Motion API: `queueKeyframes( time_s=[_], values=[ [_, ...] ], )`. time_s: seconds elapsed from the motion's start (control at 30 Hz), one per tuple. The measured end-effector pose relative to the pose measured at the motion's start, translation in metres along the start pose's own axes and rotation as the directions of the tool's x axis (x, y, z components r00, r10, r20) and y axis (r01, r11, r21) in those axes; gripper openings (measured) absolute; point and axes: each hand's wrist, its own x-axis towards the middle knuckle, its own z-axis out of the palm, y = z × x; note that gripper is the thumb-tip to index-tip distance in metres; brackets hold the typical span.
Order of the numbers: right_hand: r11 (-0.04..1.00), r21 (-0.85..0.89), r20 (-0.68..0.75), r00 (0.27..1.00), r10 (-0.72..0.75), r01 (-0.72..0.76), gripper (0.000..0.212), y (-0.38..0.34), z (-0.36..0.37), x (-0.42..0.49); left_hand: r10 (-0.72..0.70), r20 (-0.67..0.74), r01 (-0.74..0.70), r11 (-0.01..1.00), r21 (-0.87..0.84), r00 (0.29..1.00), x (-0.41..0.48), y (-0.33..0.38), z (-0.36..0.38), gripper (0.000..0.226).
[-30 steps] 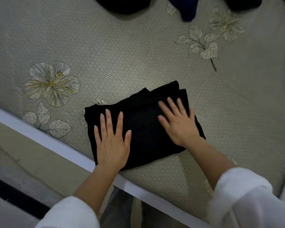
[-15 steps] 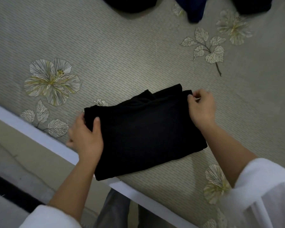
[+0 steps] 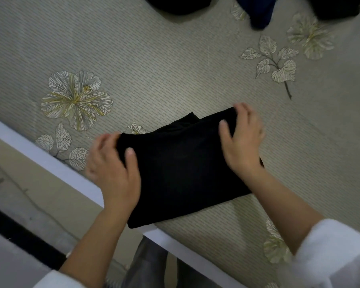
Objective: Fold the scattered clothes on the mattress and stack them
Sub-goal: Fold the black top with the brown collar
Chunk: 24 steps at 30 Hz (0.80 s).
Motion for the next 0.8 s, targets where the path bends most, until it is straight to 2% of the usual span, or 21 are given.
queueKeyframes(
  time_s=[0.03, 0.07, 0.13, 0.17, 0.2, 0.27, 0.3, 0.33, 0.4, 0.43, 0.5, 0.53, 0.63, 0.7, 0.73, 0.8],
  values=[
    [0.99, -0.008, 0.05, 0.989, -0.14, 0.141, 0.048, -0.005, 0.002, -0.016, 0.157, 0.095, -0.164, 0.984, 0.073, 0.983, -0.005, -0.001, 0.001, 0.043],
    [0.958, -0.033, 0.14, 0.95, -0.278, 0.286, 0.049, -0.005, 0.004, -0.031, 0.255, 0.22, -0.288, 0.948, 0.134, 0.941, -0.01, -0.002, 0.002, 0.044],
    [0.842, -0.124, 0.368, 0.812, -0.453, 0.526, 0.051, 0.011, 0.01, -0.045, 0.236, 0.434, -0.362, 0.902, 0.235, 0.869, -0.016, -0.015, 0.007, 0.05],
    [0.808, -0.17, 0.44, 0.777, -0.449, 0.564, 0.052, 0.022, 0.012, -0.045, 0.175, 0.484, -0.335, 0.903, 0.268, 0.857, -0.015, -0.021, 0.008, 0.052],
    [0.82, -0.209, 0.451, 0.797, -0.402, 0.532, 0.053, 0.032, 0.011, -0.042, 0.127, 0.503, -0.306, 0.907, 0.291, 0.855, -0.013, -0.027, 0.007, 0.053],
    [0.931, -0.229, 0.357, 0.914, -0.19, 0.283, 0.055, 0.043, 0.004, -0.034, 0.096, 0.49, -0.254, 0.929, 0.267, 0.866, -0.01, -0.031, 0.003, 0.056],
    [0.975, -0.2, 0.302, 0.953, -0.037, 0.101, 0.056, 0.046, -0.002, -0.03, 0.079, 0.457, -0.199, 0.955, 0.221, 0.886, -0.01, -0.028, -0.001, 0.06],
    [0.987, -0.149, 0.253, 0.962, 0.103, -0.067, 0.059, 0.048, -0.008, -0.027, 0.038, 0.402, -0.115, 0.979, 0.168, 0.915, -0.011, -0.023, -0.006, 0.066],
    [0.957, -0.033, 0.214, 0.933, 0.29, -0.29, 0.066, 0.048, -0.018, -0.024, -0.112, 0.308, 0.109, 0.994, 0.027, 0.945, -0.016, -0.024, -0.012, 0.073],
    [0.931, 0.004, 0.232, 0.906, 0.355, -0.366, 0.07, 0.048, -0.02, -0.024, -0.214, 0.308, 0.243, 0.968, -0.06, 0.927, -0.019, -0.025, -0.014, 0.075],
    [0.845, 0.091, 0.318, 0.819, 0.477, -0.528, 0.07, 0.046, -0.023, -0.025, -0.394, 0.377, 0.489, 0.849, -0.201, 0.838, -0.025, -0.026, -0.019, 0.078],
    [0.769, 0.161, 0.375, 0.759, 0.532, -0.619, 0.065, 0.043, -0.026, -0.026, -0.462, 0.431, 0.591, 0.771, -0.236, 0.775, -0.027, -0.024, -0.022, 0.074],
    [0.534, 0.298, 0.571, 0.596, 0.565, -0.791, 0.032, 0.029, -0.048, -0.029, -0.529, 0.61, 0.769, 0.598, -0.226, 0.59, -0.027, -0.013, -0.033, 0.037],
    [0.444, 0.307, 0.678, 0.521, 0.519, -0.842, 0.023, 0.024, -0.067, -0.034, -0.493, 0.706, 0.815, 0.542, -0.208, 0.508, -0.02, -0.002, -0.044, 0.025],
    [0.438, 0.319, 0.696, 0.521, 0.494, -0.841, 0.021, 0.022, -0.076, -0.039, -0.465, 0.733, 0.812, 0.548, -0.203, 0.497, -0.017, 0.005, -0.049, 0.025],
    [0.448, 0.376, 0.663, 0.573, 0.481, -0.811, 0.017, 0.023, -0.093, -0.052, -0.405, 0.74, 0.748, 0.634, -0.195, 0.536, -0.012, 0.021, -0.057, 0.025]
  ],
)
